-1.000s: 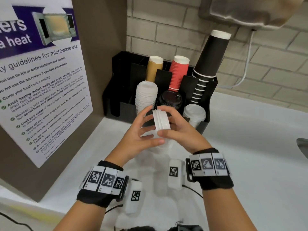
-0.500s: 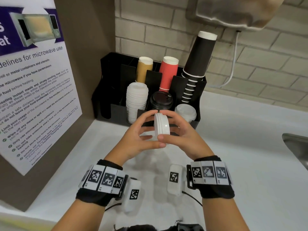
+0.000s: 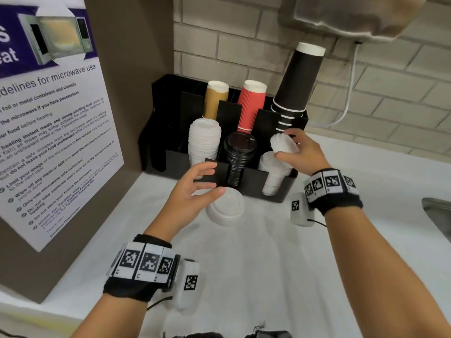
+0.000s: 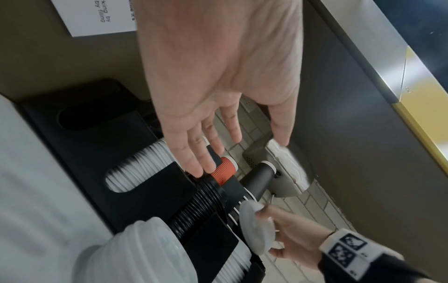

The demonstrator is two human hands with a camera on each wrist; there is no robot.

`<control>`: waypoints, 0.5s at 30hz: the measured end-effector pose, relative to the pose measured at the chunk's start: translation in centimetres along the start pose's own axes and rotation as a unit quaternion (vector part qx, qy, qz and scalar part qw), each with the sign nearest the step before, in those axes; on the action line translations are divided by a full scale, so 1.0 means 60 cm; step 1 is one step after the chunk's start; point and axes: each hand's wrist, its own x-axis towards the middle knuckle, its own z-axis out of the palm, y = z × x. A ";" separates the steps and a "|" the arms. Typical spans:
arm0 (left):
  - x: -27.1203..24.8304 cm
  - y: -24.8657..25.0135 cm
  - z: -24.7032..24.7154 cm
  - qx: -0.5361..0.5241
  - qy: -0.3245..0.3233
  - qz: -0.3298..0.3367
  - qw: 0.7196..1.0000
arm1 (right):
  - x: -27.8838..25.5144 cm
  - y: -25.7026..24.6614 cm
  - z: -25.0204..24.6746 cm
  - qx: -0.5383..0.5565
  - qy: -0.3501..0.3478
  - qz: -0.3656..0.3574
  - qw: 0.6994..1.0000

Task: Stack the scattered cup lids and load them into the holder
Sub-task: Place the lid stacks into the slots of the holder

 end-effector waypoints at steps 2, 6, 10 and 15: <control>-0.003 -0.002 -0.003 0.000 -0.001 0.000 1.000 | 0.013 0.006 0.007 -0.025 -0.032 0.008 0.999; -0.009 -0.004 -0.007 0.002 0.006 -0.001 1.000 | 0.024 0.002 0.016 -0.048 -0.053 0.007 0.997; -0.012 -0.004 -0.011 0.003 0.011 -0.001 1.000 | 0.020 0.001 0.024 -0.110 -0.077 -0.001 0.991; -0.014 -0.006 -0.012 0.007 0.012 -0.006 1.000 | 0.004 0.000 0.027 -0.144 -0.085 0.002 0.986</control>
